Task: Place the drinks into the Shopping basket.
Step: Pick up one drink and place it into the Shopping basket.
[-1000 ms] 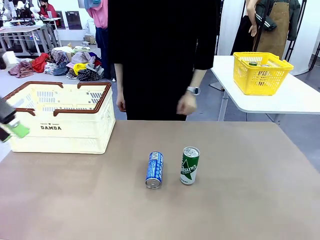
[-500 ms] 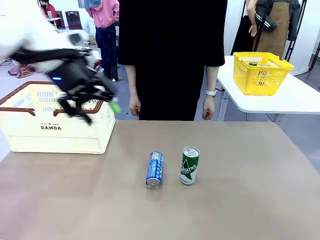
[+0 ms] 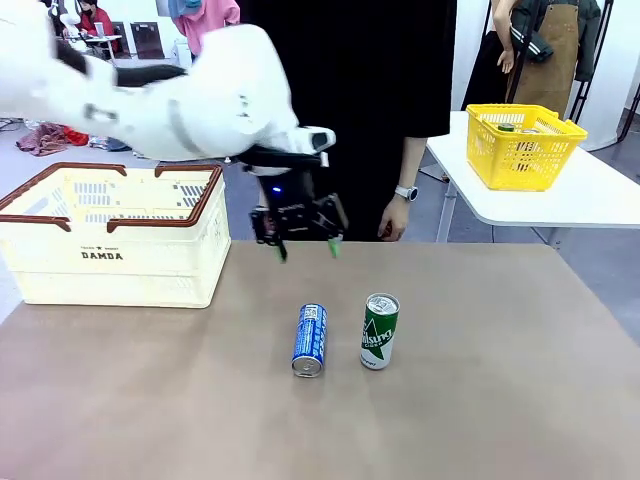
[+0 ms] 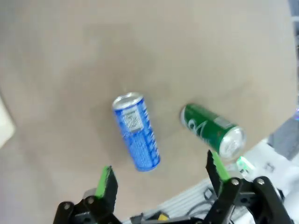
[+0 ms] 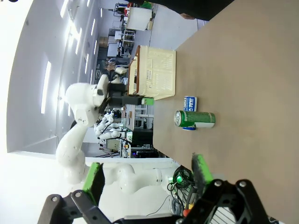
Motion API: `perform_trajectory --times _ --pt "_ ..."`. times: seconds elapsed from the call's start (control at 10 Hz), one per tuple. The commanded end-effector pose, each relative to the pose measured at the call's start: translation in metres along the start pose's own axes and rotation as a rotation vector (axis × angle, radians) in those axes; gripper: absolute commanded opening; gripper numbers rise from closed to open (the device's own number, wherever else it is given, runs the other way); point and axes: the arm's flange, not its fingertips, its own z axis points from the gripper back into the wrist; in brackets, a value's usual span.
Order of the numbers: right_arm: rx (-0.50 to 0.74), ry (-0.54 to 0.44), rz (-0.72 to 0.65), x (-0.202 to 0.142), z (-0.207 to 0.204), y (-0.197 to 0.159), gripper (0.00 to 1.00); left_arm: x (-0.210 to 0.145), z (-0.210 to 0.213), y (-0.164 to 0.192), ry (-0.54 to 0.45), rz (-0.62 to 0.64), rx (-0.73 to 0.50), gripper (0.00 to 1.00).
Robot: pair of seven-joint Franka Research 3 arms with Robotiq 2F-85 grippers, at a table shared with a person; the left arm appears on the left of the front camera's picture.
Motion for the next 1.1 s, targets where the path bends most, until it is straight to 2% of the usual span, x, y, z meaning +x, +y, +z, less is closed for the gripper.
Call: perform_trajectory --times 0.0,0.1,0.4,0.5,0.6,0.7,0.9,1.0 --pt "0.019 -0.01 0.012 0.002 0.0 0.002 1.0 0.037 -0.009 -0.046 -0.007 0.06 0.009 1.0" --pt "0.019 -0.01 0.012 0.002 0.0 0.002 1.0 0.0 0.0 0.0 0.0 0.0 0.0 1.0" --pt "0.019 -0.01 0.012 0.002 0.0 0.002 1.0 0.0 0.0 0.0 0.0 0.0 0.0 1.0" --pt "0.019 -0.01 0.012 0.002 0.0 0.002 1.0 0.017 -0.008 -0.016 0.0 0.014 0.007 1.0" --pt "0.019 -0.01 0.012 0.002 0.0 0.002 1.0 0.006 0.0 -0.022 -0.066 0.037 -0.083 1.0" --pt "0.019 -0.01 0.012 0.002 0.0 0.002 1.0 -0.006 0.003 -0.044 -0.081 0.082 -0.132 1.0" --pt "0.019 -0.01 0.012 0.002 0.0 0.002 1.0 -0.028 -0.006 -0.089 -0.079 0.117 -0.122 1.0" --pt "0.019 -0.01 0.012 0.002 0.0 0.002 1.0 -0.032 -0.018 -0.102 -0.086 0.152 -0.064 1.0"
